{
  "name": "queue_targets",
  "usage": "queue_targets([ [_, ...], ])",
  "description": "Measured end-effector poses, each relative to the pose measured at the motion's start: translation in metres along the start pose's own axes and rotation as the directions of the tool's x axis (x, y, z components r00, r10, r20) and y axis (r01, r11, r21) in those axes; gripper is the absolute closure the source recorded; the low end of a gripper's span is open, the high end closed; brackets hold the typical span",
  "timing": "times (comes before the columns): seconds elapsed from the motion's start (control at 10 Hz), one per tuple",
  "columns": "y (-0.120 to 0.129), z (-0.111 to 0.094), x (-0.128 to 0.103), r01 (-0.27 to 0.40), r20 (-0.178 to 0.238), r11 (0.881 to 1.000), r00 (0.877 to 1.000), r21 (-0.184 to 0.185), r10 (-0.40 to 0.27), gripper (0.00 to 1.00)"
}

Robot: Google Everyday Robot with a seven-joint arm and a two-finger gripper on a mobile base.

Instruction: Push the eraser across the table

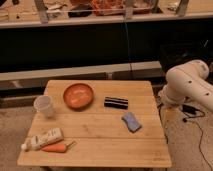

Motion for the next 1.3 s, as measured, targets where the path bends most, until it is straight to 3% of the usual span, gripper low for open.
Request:
queue_targets([
  [0.5, -0.041, 0.003, -0.007, 0.046, 0.001, 0.993, 0.999, 0.106, -0.046, 0.20],
  [0.9, -0.067, 0.005, -0.013, 0.084, -0.009, 0.978, 0.996, 0.189, -0.084, 0.20],
  [1.3, -0.089, 0.011, -0.026, 0.122, -0.022, 0.962, 0.993, 0.244, -0.120, 0.20],
])
